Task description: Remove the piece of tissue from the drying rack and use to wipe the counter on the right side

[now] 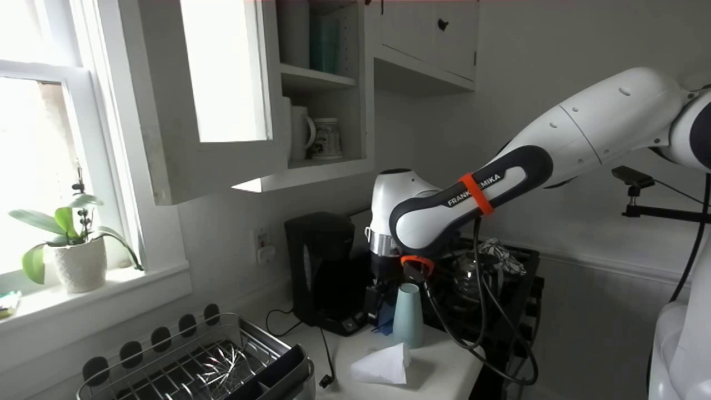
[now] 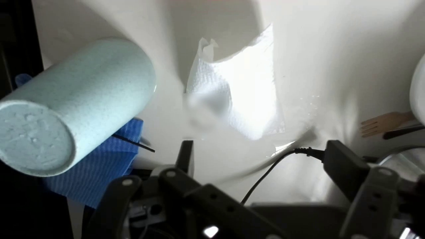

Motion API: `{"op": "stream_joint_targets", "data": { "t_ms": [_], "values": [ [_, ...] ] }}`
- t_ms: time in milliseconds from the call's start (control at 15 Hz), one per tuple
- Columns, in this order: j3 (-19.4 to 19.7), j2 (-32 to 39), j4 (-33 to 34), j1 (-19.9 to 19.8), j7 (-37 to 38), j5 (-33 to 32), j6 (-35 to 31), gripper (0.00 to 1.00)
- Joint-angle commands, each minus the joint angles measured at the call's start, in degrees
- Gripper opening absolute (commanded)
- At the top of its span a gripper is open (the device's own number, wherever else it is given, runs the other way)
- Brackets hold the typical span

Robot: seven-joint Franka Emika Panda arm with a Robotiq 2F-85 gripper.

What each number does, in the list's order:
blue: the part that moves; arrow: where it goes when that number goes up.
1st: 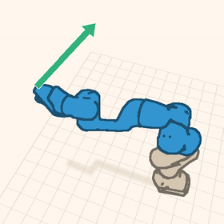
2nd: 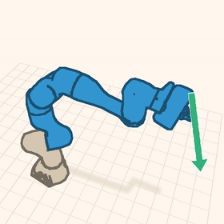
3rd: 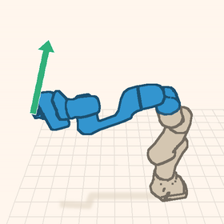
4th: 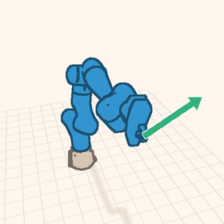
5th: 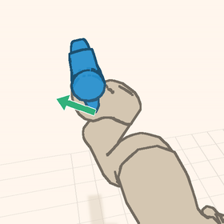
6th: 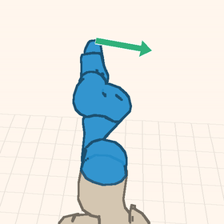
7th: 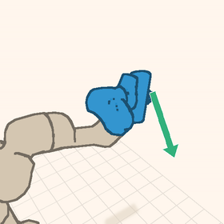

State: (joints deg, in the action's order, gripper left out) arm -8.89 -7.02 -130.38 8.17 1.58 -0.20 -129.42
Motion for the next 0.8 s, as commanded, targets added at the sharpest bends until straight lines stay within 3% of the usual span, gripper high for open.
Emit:
{"op": "stream_joint_targets", "data": {
  "t_ms": [0,733],
  "values": [
    [0.19,-3.25,-1.21,0.37,-0.96,1.19,2.39,1.00],
    [0.82,5.44,-2.09,0.39,-7.89,7.00,-4.85,1.00]
  ]
}}
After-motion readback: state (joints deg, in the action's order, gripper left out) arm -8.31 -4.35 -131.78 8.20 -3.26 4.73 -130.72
